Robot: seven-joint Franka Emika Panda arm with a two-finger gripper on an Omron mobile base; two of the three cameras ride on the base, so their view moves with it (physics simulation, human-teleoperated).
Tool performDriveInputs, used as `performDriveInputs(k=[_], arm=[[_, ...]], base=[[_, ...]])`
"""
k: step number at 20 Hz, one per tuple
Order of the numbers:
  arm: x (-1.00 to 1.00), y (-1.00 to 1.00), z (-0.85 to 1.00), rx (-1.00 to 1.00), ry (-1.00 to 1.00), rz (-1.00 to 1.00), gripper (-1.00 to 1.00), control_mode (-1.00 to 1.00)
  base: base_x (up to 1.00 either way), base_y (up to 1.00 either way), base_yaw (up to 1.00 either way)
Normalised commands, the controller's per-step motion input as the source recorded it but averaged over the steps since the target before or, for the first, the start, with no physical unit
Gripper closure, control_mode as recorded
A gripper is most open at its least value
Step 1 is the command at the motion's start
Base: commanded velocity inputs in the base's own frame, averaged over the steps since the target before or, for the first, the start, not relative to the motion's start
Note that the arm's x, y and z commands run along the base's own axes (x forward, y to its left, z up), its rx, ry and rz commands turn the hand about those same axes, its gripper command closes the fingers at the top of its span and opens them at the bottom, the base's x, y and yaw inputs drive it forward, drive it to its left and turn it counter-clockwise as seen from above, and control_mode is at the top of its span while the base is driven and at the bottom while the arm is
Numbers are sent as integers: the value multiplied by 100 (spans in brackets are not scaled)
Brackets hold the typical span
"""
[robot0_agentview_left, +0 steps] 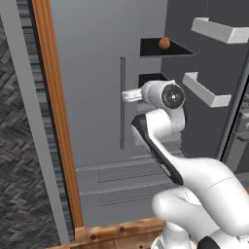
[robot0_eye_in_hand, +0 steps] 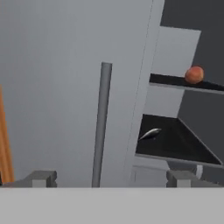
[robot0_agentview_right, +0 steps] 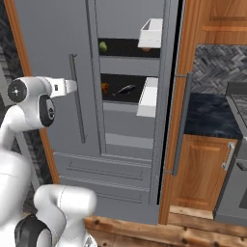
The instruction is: Gather the cucumber and onion from the fridge and place them on a tray on the dining counter. Then gather the fish and chicken drumstick from the fridge and place them on the other tray.
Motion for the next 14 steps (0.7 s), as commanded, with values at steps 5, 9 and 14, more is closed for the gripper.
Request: performDriveInputs(k=[5,9,14], arm=[[0,6,-14,12,-30,15,-100,-100],[0,7,-6,17,-17,6,-100,-100],[0,6,-4,14,-10,-1,-100,-100]], base=[[0,0,0],[0,0,0],[0,0,0]])
